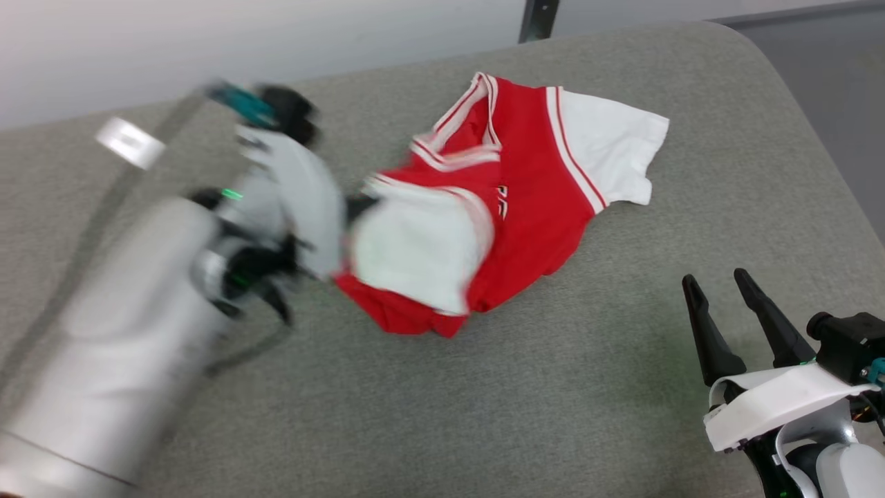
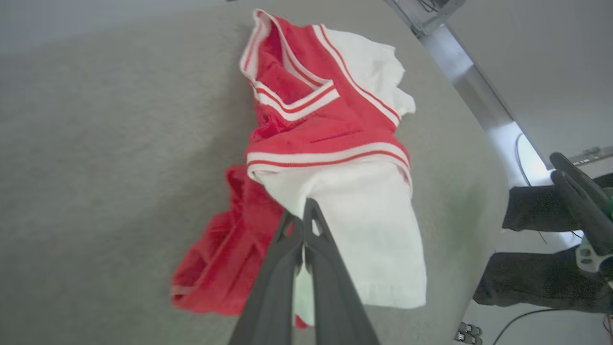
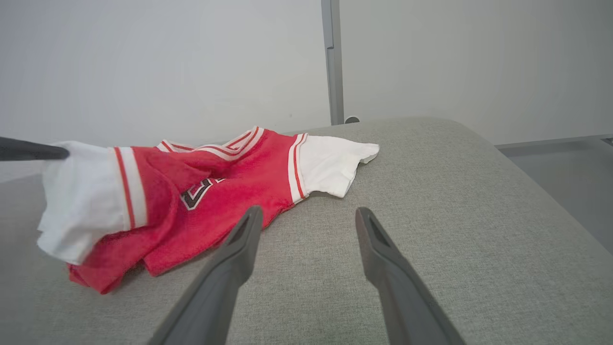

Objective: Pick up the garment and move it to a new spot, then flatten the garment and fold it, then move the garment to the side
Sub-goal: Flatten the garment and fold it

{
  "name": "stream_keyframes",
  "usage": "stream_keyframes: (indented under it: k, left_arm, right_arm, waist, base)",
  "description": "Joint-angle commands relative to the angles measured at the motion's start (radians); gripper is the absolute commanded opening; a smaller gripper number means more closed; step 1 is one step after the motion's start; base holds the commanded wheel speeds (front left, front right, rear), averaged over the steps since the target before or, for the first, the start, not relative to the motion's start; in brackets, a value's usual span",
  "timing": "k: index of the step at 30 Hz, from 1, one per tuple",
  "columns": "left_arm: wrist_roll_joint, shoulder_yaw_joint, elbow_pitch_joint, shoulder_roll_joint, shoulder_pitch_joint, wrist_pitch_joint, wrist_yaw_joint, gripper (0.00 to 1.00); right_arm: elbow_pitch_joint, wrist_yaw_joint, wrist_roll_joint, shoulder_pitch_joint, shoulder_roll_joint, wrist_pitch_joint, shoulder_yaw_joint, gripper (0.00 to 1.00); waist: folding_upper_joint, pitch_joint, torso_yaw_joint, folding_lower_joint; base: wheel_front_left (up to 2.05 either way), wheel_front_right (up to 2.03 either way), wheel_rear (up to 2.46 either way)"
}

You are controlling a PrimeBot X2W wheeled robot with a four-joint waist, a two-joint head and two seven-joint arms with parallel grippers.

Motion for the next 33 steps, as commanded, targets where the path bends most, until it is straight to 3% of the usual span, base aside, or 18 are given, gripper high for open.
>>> stream_keyframes:
  k: [1,6,10,19,24,26,27,28,29,33]
  left_arm:
    - [0.002,0.022,0.01,0.045,-0.036,0.022,0.019,0.0]
    - [0.027,0.058,0.051,0.136,-0.107,0.05,0.058,0.0]
    - [0.053,0.061,0.108,0.167,-0.136,0.043,0.075,0.0]
    - [0.192,0.012,0.345,0.215,-0.208,-0.048,0.142,0.0]
    - [0.213,0.0,0.445,0.202,-0.212,-0.108,0.128,0.0]
    - [0.213,0.003,0.475,0.195,-0.206,-0.138,0.121,0.35]
    - [0.219,-0.002,0.491,0.193,-0.203,-0.149,0.116,0.45]
    - [0.224,-0.009,0.505,0.189,-0.199,-0.157,0.109,0.91]
    - [0.228,-0.014,0.52,0.182,-0.194,-0.165,0.103,1.0]
    - [0.215,-0.009,0.558,0.166,-0.19,-0.211,0.08,1.0]
  right_arm:
    - [-0.008,-0.001,0.007,0.011,0.005,0.006,0.002,1.0]
    - [-0.02,-0.001,0.009,0.002,0.002,0.013,0.007,1.0]
    - [-0.028,-0.001,0.013,-0.011,-0.002,0.019,0.012,1.0]
    - [-0.033,-0.001,0.022,-0.044,-0.008,0.018,0.032,1.0]
    - [-0.023,-0.001,0.024,-0.047,-0.011,0.014,0.035,1.0]
    - [-0.019,-0.001,0.023,-0.043,-0.011,0.014,0.033,1.0]
    - [-0.018,-0.001,0.023,-0.04,-0.011,0.016,0.032,1.0]
    - [-0.018,-0.001,0.021,-0.038,-0.011,0.018,0.031,1.0]
    - [-0.016,-0.001,0.02,-0.035,-0.011,0.02,0.03,1.0]
    - [-0.014,-0.001,0.015,-0.025,-0.015,0.03,0.028,1.0]
  waist:
    - [-0.0001,-0.004,0.018,0.0]
    - [-0.0001,0.017,0.031,0.0]
    - [-0.0001,0.038,0.031,0.0]
    - [-0.0001,0.104,-0.001,0.0]
    - [-0.0001,0.105,-0.012,0.0]
    - [-0.0001,0.098,-0.011,0.0]
    - [-0.0001,0.094,-0.01,0.0]
    - [-0.0001,0.089,-0.008,0.0]
    - [-0.0001,0.081,-0.005,0.0]
    - [-0.0001,0.049,0.009,0.0]
  base:
    - [0.0,0.0,0.0]
    - [0.0,0.0,0.0]
    - [0.0,0.0,0.0]
    - [0.0,0.0,0.0]
    - [0.0,0.0,0.0]
    - [0.0,0.0,0.0]
    - [0.0,0.0,0.0]
    - [0.0,0.0,0.0]
    - [0.0,0.0,0.0]
    - [0.0,0.0,0.0]
